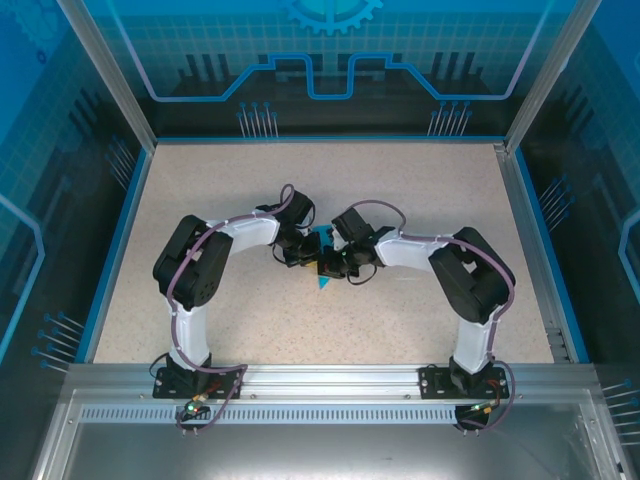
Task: Fold a paper plane with a square sheet of paper (pick it up from the middle)
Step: Third fold the triangle at the center of the table.
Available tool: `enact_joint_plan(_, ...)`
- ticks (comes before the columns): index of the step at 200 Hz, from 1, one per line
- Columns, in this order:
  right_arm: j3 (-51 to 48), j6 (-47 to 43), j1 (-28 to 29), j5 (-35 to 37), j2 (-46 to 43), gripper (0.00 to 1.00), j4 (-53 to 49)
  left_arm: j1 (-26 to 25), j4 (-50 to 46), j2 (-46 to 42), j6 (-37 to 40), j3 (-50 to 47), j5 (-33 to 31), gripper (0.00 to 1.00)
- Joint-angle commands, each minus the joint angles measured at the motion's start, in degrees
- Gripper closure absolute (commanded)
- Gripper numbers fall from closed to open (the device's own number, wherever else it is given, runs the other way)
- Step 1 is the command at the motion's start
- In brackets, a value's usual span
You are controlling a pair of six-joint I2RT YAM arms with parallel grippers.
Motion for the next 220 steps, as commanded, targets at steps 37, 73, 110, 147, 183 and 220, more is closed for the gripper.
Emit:
enact_joint_plan(37, -5.4, -0.06, -0.56, 1.01, 0.26, 0.99, -1.12, -0.27, -5.86, 3.02, 0.68, -1.55, -6.15, 0.99)
enact_joint_plan(73, -5.5, -0.01, -1.49, 1.41, -4.05, 1.0, 0.05, -0.27, -5.84, 3.04, 0.68, -1.4, -6.05, 0.99)
enact_joint_plan(110, -2.43, -0.57, -2.73, 1.63, -1.72, 0.99, 0.59, -0.27, -5.68, 3.04, 0.6, -1.62, -6.0, 0.99)
enact_joint_plan(147, -1.89, 0.16, -2.82, 3.59, 1.7, 1.0, -0.1, -0.33, -5.76, 3.05, 0.56, -1.4, -5.81, 0.99)
enact_joint_plan(183, -4.2, 0.75, -3.07, 4.74, -0.31, 1.0, -1.84, -0.35, -5.81, 3.05, 0.69, -1.29, -5.8, 0.99)
enact_joint_plan(220, -0.75, -0.03, -3.48, 4.14, -2.77, 1.0, -2.23, -0.44, -5.77, 2.87, 0.73, -1.41, -5.9, 0.99)
